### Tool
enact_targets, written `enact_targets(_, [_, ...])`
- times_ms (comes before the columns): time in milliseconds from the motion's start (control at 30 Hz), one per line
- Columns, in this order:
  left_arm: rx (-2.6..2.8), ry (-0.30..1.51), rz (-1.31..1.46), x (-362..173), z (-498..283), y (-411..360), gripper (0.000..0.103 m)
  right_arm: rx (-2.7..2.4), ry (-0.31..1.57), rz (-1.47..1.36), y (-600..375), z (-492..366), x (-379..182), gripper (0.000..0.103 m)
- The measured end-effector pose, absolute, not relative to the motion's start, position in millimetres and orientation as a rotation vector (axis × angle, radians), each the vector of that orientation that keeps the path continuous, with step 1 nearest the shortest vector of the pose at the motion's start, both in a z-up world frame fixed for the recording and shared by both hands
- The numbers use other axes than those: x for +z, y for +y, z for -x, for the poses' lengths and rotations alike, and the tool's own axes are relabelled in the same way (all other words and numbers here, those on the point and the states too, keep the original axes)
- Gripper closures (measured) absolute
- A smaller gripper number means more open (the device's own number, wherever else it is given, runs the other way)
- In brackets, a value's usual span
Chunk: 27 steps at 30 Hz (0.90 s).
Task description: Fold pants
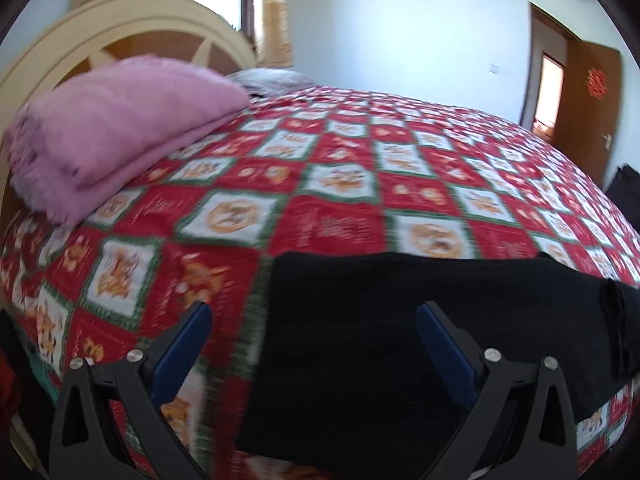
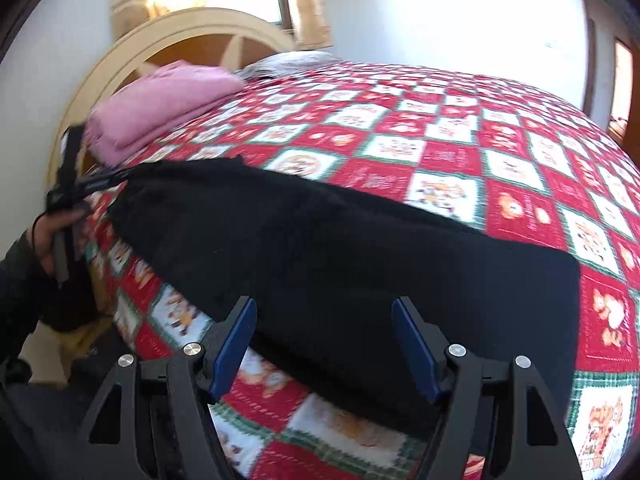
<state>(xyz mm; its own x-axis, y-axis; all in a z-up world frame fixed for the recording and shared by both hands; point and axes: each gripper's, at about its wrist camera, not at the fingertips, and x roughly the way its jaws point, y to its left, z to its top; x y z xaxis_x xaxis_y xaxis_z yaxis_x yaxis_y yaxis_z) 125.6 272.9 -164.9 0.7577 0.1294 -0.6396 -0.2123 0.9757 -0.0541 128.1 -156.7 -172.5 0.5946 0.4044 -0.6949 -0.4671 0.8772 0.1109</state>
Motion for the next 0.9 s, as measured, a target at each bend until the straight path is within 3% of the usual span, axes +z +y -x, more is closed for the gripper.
enact_targets(100, [0.191, 0.712, 0.204, -179.3, -128.1, 296.8, 0.003, 0.498, 0.786, 0.083, -159.2, -127.7, -173.5, 0.032])
enact_targets(167, [0.151, 0.731, 0.276, -188.6, -128.9, 307.4, 0.012, 0.492, 0.784, 0.094, -157.9, -126.7, -174.6, 0.032])
enact_targets(333, [0.126, 0.695, 0.323, -191.4, -123.3, 306.1, 0.022, 0.481, 0.791, 0.119, -156.6, -122.6, -180.4, 0.031])
enact_targets(733, [0.096, 0.704, 0.23, -195.3, -124.1, 277.7, 0.024, 0.472, 0.798, 0.13, -153.7, -119.9, -187.9, 0.03])
enact_targets(900, [0.012, 0.733, 0.265, -197.9, -130.3, 288.0, 0.019, 0.47, 0.796, 0.132, -153.1, -119.4, -188.6, 0.03])
